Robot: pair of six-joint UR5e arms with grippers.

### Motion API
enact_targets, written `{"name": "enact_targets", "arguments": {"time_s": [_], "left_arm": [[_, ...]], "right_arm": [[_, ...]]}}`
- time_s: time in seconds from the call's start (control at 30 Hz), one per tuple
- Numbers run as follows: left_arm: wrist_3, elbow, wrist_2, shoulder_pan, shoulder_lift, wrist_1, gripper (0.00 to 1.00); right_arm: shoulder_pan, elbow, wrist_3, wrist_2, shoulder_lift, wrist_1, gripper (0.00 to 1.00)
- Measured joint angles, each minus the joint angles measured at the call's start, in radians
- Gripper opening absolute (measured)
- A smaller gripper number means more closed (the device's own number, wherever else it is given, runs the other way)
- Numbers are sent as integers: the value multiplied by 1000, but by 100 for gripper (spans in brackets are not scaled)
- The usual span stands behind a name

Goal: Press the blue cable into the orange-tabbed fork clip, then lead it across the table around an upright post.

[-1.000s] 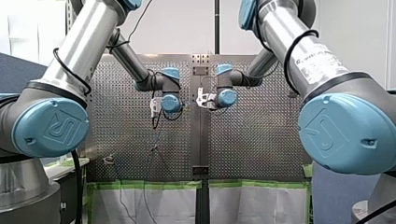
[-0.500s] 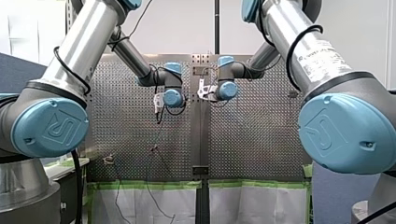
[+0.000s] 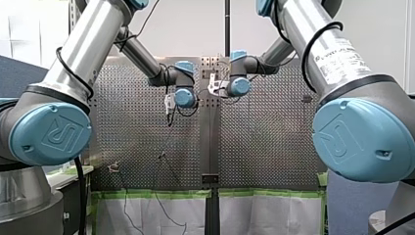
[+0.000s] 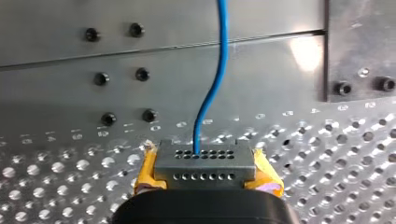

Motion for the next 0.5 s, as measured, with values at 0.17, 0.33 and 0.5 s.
{"name": "enact_targets", "arguments": {"time_s": [0.17,0.33,0.5], "left_arm": [[-1,45,-3,-8,0,-38,0],[-1,82,-4,-17,0,-67,0],[-1,113,-4,-26,0,-91,0]], "right_arm": [[-3,-10,10,-1,-6,3,0],[-3,-19,14,-2,-17,8,0],[-3,-31,18,-2,-31,16,0]]}}
